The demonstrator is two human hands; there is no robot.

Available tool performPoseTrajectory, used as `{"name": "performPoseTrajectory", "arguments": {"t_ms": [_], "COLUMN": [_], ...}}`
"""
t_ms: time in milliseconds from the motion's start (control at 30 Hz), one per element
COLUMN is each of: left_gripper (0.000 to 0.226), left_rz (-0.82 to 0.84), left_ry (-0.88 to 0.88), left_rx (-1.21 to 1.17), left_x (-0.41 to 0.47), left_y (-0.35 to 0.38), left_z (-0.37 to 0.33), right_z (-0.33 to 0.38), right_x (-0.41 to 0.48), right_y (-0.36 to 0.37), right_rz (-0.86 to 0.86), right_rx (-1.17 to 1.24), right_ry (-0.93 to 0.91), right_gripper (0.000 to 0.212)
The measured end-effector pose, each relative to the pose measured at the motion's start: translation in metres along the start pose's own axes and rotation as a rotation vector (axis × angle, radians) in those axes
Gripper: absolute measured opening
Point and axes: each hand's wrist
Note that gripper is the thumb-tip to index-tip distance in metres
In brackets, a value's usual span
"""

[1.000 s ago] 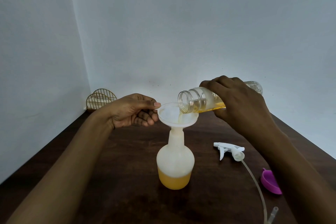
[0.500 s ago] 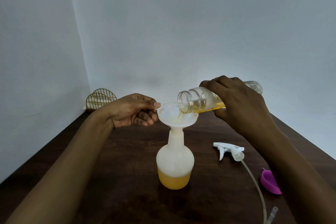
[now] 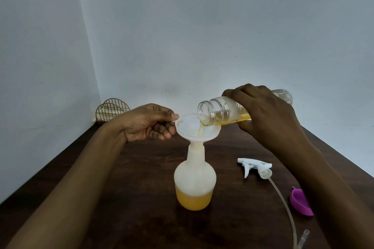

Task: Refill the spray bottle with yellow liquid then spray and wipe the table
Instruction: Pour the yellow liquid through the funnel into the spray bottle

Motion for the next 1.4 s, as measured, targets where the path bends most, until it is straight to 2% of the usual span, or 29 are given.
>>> {"name": "performPoseTrajectory", "arguments": {"t_ms": [433,667,833,933,1033,1167,1300,1400], "left_gripper": [0.042,0.018,0.038,0.041,0.037,0.02,0.02,0.02], "left_rz": [-0.002,-0.041,-0.007,0.004,0.004,-0.048,-0.073,-0.07], "left_ry": [-0.004,0.0,-0.001,0.003,0.008,0.009,0.004,0.001], "left_rx": [0.008,0.009,0.01,0.013,0.012,0.011,0.007,0.017], "left_x": [-0.001,-0.001,0.0,0.001,0.002,0.002,0.002,0.001], "left_y": [0.0,0.002,0.0,-0.001,-0.002,-0.001,0.0,0.001], "left_z": [0.0,-0.001,0.0,0.0,0.001,0.002,0.001,0.0], "right_z": [0.0,0.001,-0.001,-0.003,-0.005,-0.008,-0.013,-0.016], "right_x": [0.0,0.0,0.001,0.001,0.0,0.001,0.002,0.003], "right_y": [-0.001,-0.001,-0.001,0.0,0.001,-0.004,-0.006,-0.006], "right_rz": [-0.007,-0.012,-0.015,-0.001,0.039,0.168,0.331,0.406], "right_rx": [-0.014,-0.011,-0.001,0.011,0.021,0.079,0.275,0.431], "right_ry": [0.0,-0.002,-0.011,-0.008,-0.002,0.054,0.123,0.179], "right_gripper": [0.061,0.061,0.061,0.062,0.064,0.064,0.067,0.06]}}
Point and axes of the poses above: each hand's wrist, its own x-axis towards the middle knuckle, its own y-axis out of the palm, z = x × y, and after that the axes turned 5 degrees about z, right-handed
